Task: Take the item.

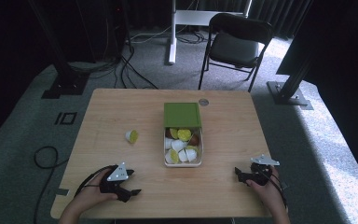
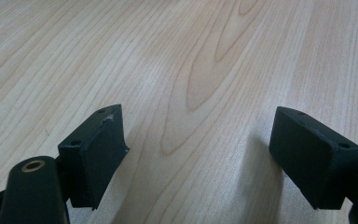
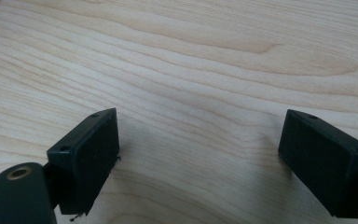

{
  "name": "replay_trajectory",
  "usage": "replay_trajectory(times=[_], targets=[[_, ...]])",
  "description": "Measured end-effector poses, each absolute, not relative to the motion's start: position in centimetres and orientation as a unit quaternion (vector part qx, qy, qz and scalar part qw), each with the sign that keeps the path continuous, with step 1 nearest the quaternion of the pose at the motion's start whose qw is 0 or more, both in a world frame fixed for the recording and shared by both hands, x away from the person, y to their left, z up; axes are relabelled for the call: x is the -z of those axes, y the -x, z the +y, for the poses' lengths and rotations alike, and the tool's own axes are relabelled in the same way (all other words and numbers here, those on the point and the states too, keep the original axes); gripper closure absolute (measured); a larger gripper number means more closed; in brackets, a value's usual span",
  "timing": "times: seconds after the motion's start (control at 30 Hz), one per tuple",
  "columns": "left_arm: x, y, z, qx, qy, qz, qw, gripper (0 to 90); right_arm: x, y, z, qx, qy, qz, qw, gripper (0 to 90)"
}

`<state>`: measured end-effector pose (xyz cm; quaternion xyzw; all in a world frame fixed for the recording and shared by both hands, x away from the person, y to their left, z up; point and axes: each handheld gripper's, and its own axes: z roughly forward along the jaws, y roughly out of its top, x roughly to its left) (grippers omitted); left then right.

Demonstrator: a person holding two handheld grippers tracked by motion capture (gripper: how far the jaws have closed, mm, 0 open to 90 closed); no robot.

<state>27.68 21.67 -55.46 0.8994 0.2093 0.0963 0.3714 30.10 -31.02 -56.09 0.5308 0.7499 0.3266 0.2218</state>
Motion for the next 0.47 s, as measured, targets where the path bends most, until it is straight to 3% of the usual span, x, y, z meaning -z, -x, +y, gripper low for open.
replay_trajectory(times=[0.37,0.47], targets=[[55.48,-27.51,21.28,-0.101,-0.898,0.221,0.368,17.6,56.08,-30.10,-31.03,-0.327,-0.531,0.750,0.222,12.0],[55.52,-27.56,21.17,-0.095,-0.901,0.212,0.365,13.6,56.08,-30.10,-31.02,-0.327,-0.531,0.750,0.222,12.0]])
